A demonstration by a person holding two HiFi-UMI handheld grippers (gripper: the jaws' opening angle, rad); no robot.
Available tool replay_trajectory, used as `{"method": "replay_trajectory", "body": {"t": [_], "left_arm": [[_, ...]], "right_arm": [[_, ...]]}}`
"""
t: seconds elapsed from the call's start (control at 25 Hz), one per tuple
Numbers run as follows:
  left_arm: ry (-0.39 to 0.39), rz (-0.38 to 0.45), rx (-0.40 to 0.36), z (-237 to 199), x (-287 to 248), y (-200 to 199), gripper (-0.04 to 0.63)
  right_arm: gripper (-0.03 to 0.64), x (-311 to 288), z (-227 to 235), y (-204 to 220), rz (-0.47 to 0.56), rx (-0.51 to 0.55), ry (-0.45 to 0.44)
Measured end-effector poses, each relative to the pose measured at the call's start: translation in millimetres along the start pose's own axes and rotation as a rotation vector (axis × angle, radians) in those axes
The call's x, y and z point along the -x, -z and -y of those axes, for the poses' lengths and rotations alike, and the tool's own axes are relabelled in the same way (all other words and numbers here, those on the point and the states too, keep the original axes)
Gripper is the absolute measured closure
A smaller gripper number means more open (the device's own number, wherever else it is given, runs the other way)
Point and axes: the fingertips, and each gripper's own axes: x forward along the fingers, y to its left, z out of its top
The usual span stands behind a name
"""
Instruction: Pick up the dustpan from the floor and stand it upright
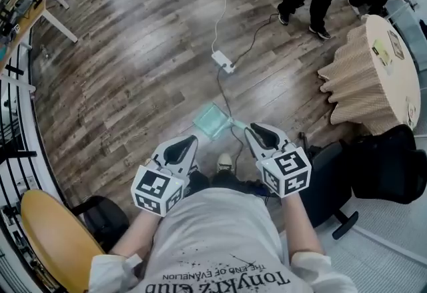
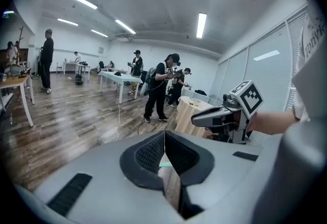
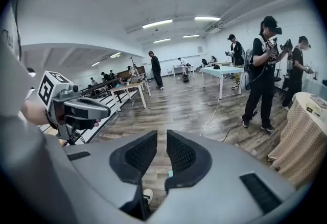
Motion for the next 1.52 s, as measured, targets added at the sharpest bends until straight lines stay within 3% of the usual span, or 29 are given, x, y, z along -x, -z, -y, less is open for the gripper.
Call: {"method": "replay_trajectory", "body": {"t": [0.4,0.92,1.52], "left_arm": [[0.015,0.015,-0.021,9.9,-0.6,-10.7,0.569],[-0.028,0.017,-0.011,-2.1,8.2,-2.3,0.569],[-0.038,0.017,0.002,-12.4,10.5,-2.3,0.569]], "right_arm": [[0.575,9.7,-6.0,-2.7,0.036,-0.057,0.006],[0.591,-11.6,-31.5,-10.0,0.026,0.023,-0.059],[0.591,-19.3,-37.3,-14.2,0.015,0.024,-0.084]]}}
